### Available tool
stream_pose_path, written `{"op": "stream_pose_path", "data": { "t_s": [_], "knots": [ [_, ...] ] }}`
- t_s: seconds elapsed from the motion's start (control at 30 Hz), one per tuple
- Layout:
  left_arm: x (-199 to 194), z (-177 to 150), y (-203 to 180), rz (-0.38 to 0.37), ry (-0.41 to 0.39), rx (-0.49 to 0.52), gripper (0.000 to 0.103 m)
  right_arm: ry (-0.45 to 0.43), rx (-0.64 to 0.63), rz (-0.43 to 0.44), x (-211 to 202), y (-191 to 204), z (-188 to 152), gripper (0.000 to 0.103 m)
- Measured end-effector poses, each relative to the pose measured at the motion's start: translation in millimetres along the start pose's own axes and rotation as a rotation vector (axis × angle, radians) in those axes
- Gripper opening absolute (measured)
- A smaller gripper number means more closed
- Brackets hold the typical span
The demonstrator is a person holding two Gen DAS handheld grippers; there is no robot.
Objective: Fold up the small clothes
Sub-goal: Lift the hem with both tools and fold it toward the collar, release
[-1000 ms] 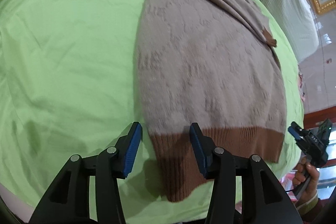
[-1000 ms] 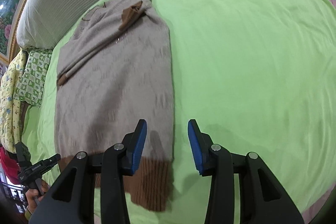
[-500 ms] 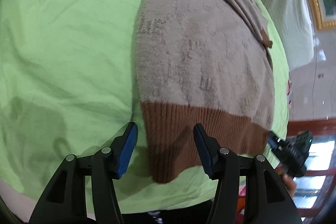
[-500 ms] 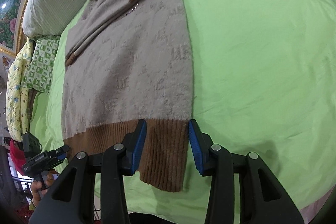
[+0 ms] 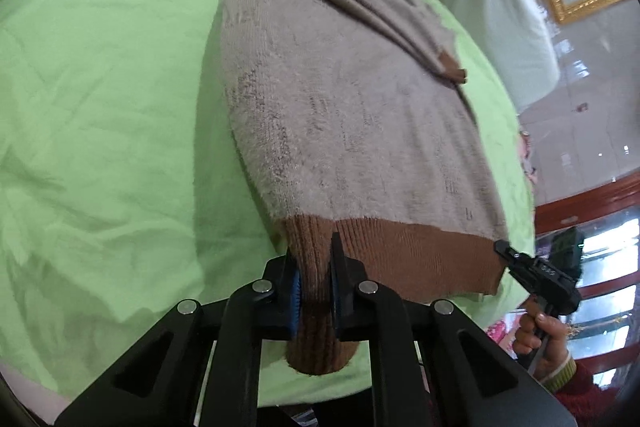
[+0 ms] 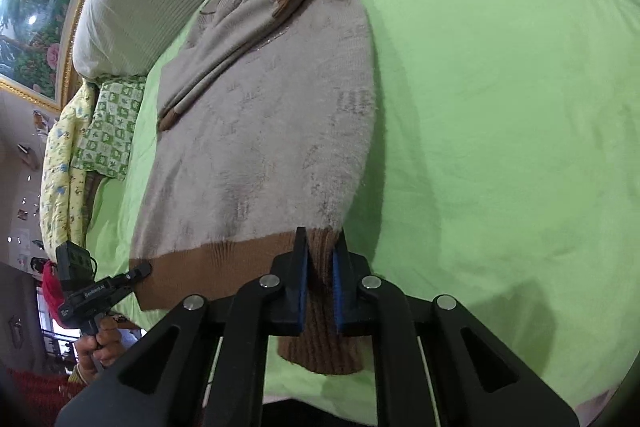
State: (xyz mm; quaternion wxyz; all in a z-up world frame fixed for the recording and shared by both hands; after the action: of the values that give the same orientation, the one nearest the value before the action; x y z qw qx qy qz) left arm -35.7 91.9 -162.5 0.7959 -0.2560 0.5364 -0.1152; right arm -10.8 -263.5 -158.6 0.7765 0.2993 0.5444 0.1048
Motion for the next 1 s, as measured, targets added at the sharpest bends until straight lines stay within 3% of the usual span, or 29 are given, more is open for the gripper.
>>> {"op": "stream_pose_path", "data": {
  "t_s": [0.2, 0.43, 0.73, 1.0],
  "knots": [
    [-10.3, 7.5, -0.6, -0.038, -0.016, -0.023, 0.009, 0.025, 0.022, 0.042, -11.2, -8.6, -1.6, 0.01],
    [-30.8, 67.3, -22.3, -0.061, -0.114, 0.005, 0.009, -0.02, -0.044, 0.181, -18.3, 43.4, 34.3, 0.01],
    [-40.2, 207.0, -37.9, -0.044, -0.288, 0.024, 0.009, -0.168, -0.093, 0.291, -10.8, 112.8, 154.0, 0.01],
    [12.4, 331.2, -17.8, -0.013, -0.305, -0.034, 0.009, -0.219, -0.073, 0.261, 41.5, 128.2, 258.9, 0.01]
  ]
}}
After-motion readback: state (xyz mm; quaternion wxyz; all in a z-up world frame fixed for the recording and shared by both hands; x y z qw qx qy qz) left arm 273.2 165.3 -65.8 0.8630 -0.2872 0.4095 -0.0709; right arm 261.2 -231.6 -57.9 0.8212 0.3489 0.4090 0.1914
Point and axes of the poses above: each gripper's, at about its wrist camera, not at the fingertips, and x roughly the way its jaws point, y to its left, z to its top, the point moved 9 cm from there along x, roughly the way its jaws point, and after that the axes turned 5 degrees about x, right-handed, at the moved point
